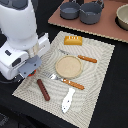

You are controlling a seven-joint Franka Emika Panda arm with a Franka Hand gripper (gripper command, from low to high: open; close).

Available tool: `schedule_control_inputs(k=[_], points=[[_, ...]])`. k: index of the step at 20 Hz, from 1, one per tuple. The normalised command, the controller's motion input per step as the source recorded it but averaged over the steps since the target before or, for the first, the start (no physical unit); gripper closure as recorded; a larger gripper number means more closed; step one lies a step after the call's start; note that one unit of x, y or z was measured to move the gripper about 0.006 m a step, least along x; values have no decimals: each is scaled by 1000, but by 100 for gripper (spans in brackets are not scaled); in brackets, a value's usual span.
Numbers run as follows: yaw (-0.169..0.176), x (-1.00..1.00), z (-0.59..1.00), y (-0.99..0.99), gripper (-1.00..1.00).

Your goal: Interact with the objects in diverse but meaningful ways.

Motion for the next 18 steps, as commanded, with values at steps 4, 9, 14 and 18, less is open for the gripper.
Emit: schedule_control_inputs(k=[4,9,14,18], points=[[0,-276,-274,-4,-100],[0,-251,-133,-78,100],[-7,-110,0,-45,100],[0,-119,0,-46,100]])
